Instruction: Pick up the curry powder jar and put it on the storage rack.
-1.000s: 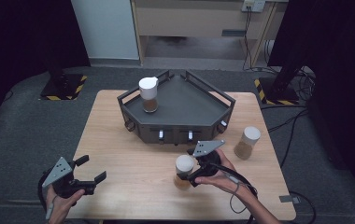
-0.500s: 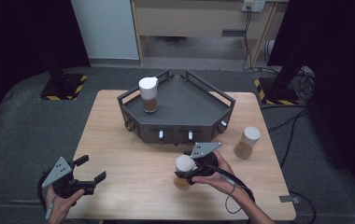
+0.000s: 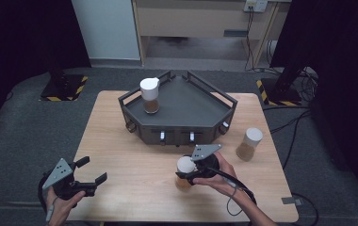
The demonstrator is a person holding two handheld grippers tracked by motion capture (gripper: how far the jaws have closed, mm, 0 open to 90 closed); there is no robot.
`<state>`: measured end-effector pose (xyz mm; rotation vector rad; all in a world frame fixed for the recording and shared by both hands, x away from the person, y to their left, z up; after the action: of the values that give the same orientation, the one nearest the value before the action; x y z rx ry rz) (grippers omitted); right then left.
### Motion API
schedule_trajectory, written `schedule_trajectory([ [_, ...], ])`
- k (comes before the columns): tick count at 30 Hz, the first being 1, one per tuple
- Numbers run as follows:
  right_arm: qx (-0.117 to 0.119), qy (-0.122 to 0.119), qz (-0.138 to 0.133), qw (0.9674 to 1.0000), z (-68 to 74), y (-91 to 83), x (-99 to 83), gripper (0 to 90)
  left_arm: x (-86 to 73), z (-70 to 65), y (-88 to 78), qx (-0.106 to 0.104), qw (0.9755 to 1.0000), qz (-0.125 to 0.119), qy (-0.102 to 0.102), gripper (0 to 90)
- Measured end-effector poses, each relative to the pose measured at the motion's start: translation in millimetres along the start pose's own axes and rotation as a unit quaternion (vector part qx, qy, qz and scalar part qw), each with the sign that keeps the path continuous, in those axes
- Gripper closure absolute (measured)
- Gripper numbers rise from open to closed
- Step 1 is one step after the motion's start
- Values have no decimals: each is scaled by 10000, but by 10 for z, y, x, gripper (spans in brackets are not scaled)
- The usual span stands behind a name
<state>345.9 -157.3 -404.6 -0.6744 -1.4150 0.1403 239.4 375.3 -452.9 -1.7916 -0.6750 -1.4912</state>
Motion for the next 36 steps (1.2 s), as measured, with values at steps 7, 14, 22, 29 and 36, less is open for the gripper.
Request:
schedule_trajectory([
  [7,-12,27,-2,10000,2,-1,3,339,-2,7,-3,-6,10000,-16,-22,10],
  [14,7,14,40,10000,-13,-12,65,340,-2,8,-3,-18,10000,-18,-26,10],
  [22,41,-51,75,10000,-23,-65,236,340,-2,8,-3,-19,10000,-17,-29,10],
  [29,10,4,89,10000,-70,-129,414,340,-2,11,-3,-18,10000,-5,-28,10],
  [36,-13,49,67,10000,-122,-222,623,340,-2,14,-3,-14,10000,-4,-36,11],
])
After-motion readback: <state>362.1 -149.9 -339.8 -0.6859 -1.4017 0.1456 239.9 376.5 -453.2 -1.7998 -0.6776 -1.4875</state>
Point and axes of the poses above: each handheld gripper's, and its own axes: y roughly forward along the jaws, x roughly out of its top, z roughly to its left, the point moved 7 cm from there along y, roughly forward along the jaws, and after that the axes turned 5 degrees about -z, right-handed, at the moved point
